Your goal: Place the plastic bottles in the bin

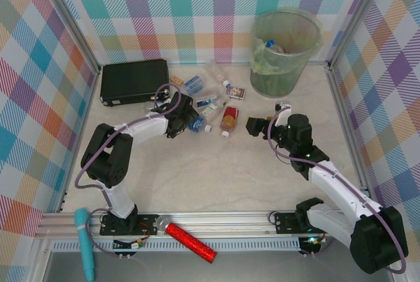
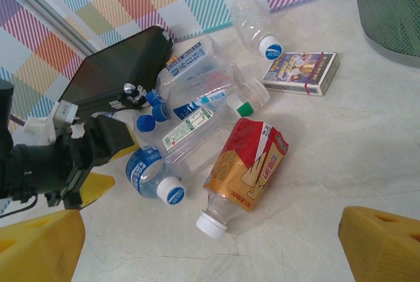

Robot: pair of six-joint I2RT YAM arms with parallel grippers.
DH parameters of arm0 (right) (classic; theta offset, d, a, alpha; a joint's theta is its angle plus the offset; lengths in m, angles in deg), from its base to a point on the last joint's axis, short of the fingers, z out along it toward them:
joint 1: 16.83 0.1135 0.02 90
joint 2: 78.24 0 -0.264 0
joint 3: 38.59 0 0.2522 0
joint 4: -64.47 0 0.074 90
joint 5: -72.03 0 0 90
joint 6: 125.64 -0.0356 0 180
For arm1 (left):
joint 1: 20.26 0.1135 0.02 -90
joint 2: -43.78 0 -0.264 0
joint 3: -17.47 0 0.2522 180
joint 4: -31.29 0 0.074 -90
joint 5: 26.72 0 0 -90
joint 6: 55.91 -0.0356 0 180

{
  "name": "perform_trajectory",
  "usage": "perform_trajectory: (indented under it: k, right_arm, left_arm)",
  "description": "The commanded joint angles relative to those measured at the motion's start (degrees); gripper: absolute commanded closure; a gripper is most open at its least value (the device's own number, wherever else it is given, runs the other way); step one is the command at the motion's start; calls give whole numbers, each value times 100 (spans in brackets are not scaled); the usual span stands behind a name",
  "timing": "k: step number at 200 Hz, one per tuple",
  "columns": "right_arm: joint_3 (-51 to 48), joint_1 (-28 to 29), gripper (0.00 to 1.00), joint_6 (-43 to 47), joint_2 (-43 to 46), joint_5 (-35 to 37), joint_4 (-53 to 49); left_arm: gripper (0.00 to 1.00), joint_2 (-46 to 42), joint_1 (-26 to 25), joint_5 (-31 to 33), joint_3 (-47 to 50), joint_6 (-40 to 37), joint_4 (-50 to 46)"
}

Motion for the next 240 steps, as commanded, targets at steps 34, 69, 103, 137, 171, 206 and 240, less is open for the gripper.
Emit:
perform_trajectory:
  k: [34,69,103,137,171,206,240]
  right_arm:
    - [-18,69,1,-83,-33,-108,216]
    - [-17,87,1,-82,-72,-122,230]
    - [16,102,1,-86,-102,-142,224]
    - [9,109,1,-78,-33,-115,192]
    - [65,120,1,-68,-71,-356,205]
    - [265,131,1,-232,-338,-878,248]
    - [391,148,1,-668,-436,-1890,511]
  left_arm:
    - [8,467,211,94,-205,161,413]
    - [11,530,292,74,-202,115,491]
    - [23,471,375,1,-28,60,778]
    - [42,296,398,-180,175,84,1093]
    - [40,-130,360,-292,417,42,1177]
    - [40,-799,139,-203,569,-440,1041]
    - [39,-1440,-237,-172,633,-1355,1045]
